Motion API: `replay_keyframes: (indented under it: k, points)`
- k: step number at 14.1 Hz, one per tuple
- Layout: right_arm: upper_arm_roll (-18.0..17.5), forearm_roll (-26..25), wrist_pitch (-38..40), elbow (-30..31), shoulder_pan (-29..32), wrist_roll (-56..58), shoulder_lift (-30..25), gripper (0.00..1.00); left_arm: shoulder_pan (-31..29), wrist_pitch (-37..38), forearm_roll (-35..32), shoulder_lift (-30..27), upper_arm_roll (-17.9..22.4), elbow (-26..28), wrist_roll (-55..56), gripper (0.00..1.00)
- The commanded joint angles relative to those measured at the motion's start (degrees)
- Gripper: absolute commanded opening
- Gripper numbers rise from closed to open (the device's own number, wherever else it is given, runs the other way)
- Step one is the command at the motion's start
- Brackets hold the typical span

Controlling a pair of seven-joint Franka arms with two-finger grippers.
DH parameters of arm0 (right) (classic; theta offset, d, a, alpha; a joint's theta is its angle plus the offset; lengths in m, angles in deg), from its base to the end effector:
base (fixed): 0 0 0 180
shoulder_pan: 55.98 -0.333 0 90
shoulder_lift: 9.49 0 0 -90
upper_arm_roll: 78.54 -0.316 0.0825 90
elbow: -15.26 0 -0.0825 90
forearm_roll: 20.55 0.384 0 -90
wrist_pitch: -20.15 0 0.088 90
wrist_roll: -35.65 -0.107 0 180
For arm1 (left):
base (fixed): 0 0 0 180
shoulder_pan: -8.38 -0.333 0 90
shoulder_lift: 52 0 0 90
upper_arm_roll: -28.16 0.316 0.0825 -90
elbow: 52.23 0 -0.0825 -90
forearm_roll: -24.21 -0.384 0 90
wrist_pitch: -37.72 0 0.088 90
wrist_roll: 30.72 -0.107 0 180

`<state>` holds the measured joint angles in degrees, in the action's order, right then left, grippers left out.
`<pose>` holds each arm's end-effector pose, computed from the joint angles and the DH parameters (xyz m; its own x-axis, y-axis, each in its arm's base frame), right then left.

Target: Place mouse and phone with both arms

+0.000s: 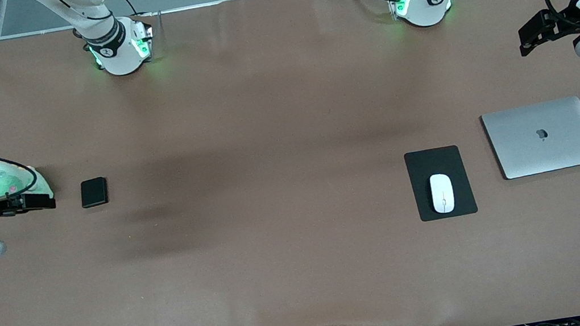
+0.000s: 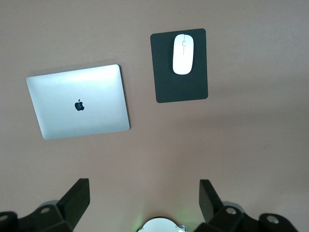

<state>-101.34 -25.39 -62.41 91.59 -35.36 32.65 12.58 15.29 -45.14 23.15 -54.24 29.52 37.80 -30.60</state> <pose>0.6383 -0.0284 0.5081 0.9687 -0.0160 -0.2478 -0.0291 -0.9984 -0.0493 0.5269 -0.0487 0.6351 0.9920 -0.0921 -0.0859 -0.0939 -0.9954 -0.0177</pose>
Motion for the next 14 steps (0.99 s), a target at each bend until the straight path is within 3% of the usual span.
replay_keyframes:
  k: [1,2,7,12,14]
  points:
    - [3.44,0.01,6.96,-5.47,-4.77,-2.88,-0.02,1.0,-0.05,-0.02,-0.88,0.22,0.22,-0.47,-0.3,1.0]
    - [6.94,0.36,7.67,-6.79,-7.84,-2.8,-0.19,1.0,-0.05,-0.02,-0.88,0.22,0.22,-0.47,-0.3,1.0]
    - [9.08,-0.08,7.86,-7.42,-12.08,-2.36,-4.4,1.0,-0.05,-0.2,-0.7,0.22,0.22,-0.55,-0.3,1.0]
    - [18.83,0.27,10.32,-11.64,-20.07,-1.3,-4.49,1.0,-0.14,-0.38,-0.53,0.22,0.22,-0.55,-0.39,1.0]
    - [22.69,4.2,11.54,-11.29,-20.62,-1.13,-5.55,1.0,-0.23,-0.73,-0.53,0.22,0.23,-0.55,-0.39,1.0]
